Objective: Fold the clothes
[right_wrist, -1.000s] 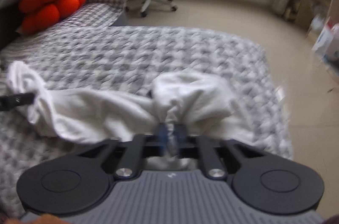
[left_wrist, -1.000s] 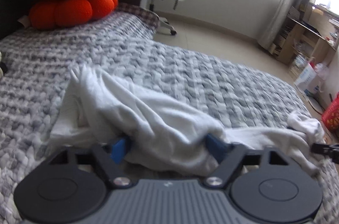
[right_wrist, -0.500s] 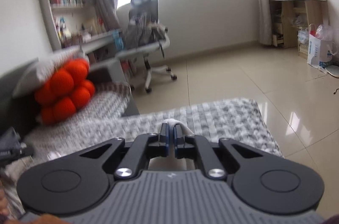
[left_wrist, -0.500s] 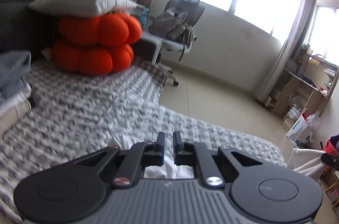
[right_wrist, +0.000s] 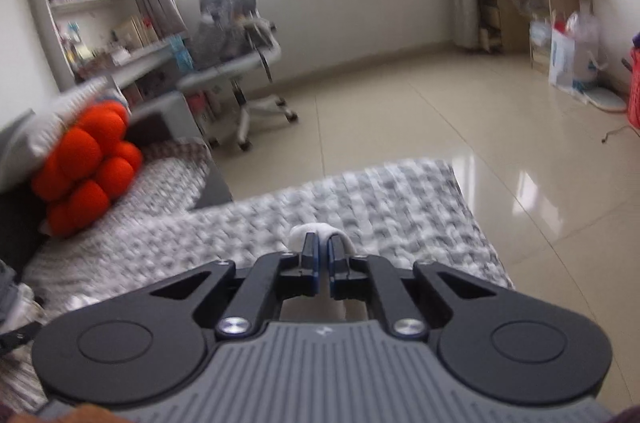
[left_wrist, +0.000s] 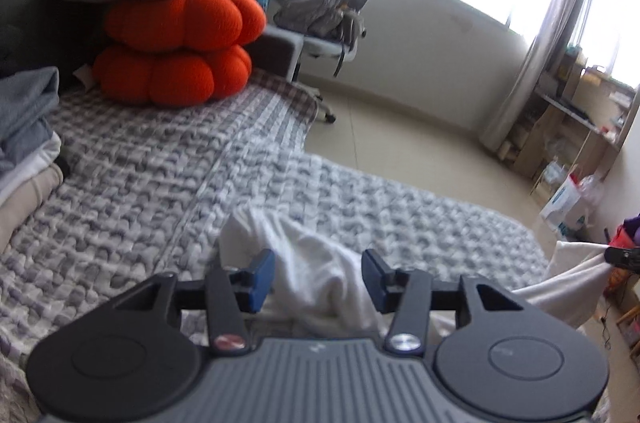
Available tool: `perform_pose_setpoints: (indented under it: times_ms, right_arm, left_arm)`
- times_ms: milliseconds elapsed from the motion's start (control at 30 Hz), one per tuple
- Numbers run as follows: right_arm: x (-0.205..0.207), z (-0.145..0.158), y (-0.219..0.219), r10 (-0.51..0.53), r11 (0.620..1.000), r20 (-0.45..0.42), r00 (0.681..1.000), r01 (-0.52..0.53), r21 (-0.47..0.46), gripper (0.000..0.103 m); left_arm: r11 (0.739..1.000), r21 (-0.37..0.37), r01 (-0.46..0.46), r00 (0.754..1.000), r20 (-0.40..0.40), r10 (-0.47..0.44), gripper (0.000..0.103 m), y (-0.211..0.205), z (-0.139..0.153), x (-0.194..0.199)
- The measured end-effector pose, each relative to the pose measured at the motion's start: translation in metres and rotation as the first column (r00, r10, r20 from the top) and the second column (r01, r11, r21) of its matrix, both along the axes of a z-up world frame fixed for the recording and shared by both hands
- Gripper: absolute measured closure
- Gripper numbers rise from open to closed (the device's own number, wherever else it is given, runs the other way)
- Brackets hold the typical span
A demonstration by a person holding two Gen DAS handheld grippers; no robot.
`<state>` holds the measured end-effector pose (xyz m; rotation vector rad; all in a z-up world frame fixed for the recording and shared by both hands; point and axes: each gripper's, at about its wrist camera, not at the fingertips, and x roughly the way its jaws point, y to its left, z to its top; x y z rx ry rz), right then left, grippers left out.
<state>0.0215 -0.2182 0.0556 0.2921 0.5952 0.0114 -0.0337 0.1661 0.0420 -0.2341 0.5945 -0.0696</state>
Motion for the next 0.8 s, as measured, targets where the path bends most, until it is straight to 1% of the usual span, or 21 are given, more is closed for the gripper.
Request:
perform_pose_setpoints:
  times_ms: [33,133,200,267,300,333,367,400,433,500,533,567,633,800]
  right_arm:
    - [0.007,-0.009,0.0,0.006,1.0,-0.02,1.0,-0.006,-0.007,0.096]
    - [0.024,-0.035,0.0,0.032,0.999,-0.063,0.998,-0.033,-0.028,0.092]
    - [0.032,-0.047,-0.001,0.047,0.997,-0.074,0.996,-0.052,-0.06,0.091]
    - [0.034,-0.053,-0.005,0.055,0.994,-0.067,0.996,-0.061,-0.087,0.09]
    - [0.033,-0.056,-0.008,0.061,0.994,-0.064,0.996,-0.066,-0.09,0.086]
    - [0.031,-0.059,-0.012,0.066,0.993,-0.06,0.996,-0.071,-0.089,0.077]
    - [0.029,-0.062,-0.016,0.068,0.994,-0.06,0.996,-0.073,-0.087,0.069]
    - [0.025,-0.065,-0.02,0.066,0.993,-0.06,0.996,-0.071,-0.092,0.055]
    - [0.021,-0.067,-0.023,0.063,0.992,-0.057,0.996,-0.069,-0.109,0.049]
    - [0.012,-0.073,-0.027,0.072,0.985,-0.053,0.996,-0.079,-0.153,0.047]
    - [0.007,-0.075,-0.029,0.081,0.982,-0.048,0.996,-0.088,-0.165,0.044]
    - [0.001,-0.077,-0.03,0.091,0.981,-0.041,0.995,-0.096,-0.166,0.043]
    - [-0.009,-0.079,-0.034,0.111,0.982,-0.024,0.994,-0.113,-0.149,0.043]
    - [-0.029,-0.074,-0.037,0.123,0.987,0.058,0.991,-0.116,-0.11,0.043]
  left_arm:
    - [1.0,0.011,-0.004,1.0,-0.01,0.004,0.045,-0.001,-0.004,0.002]
    - [0.999,0.041,-0.009,0.999,-0.042,0.01,0.037,-0.007,-0.016,0.008]
    - [0.997,0.073,-0.008,0.998,-0.054,0.012,0.035,-0.013,-0.023,0.015]
    - [0.996,0.093,-0.006,0.998,-0.067,0.012,0.034,-0.02,-0.029,0.022]
    - [0.995,0.095,0.002,0.997,-0.072,0.005,0.034,-0.023,-0.032,0.026]
    - [0.995,0.098,0.011,0.997,-0.077,-0.004,0.033,-0.027,-0.035,0.029]
    - [0.994,0.102,0.025,0.997,-0.081,-0.016,0.032,-0.032,-0.038,0.031]
    - [0.993,0.108,0.039,0.996,-0.086,-0.03,0.031,-0.036,-0.042,0.033]
    - [0.992,0.115,0.053,0.995,-0.089,-0.043,0.029,-0.04,-0.045,0.035]
    - [0.989,0.127,0.075,0.994,-0.091,-0.063,0.027,-0.048,-0.051,0.038]
    - [0.988,0.134,0.079,0.994,-0.088,-0.067,0.024,-0.049,-0.054,0.04]
    - [0.987,0.142,0.079,0.994,-0.084,-0.068,0.023,-0.05,-0.057,0.042]
    - [0.985,0.154,0.08,0.995,-0.076,-0.069,0.02,-0.052,-0.061,0.045]
    - [0.982,0.17,0.083,0.996,-0.056,-0.074,0.021,-0.051,-0.059,0.046]
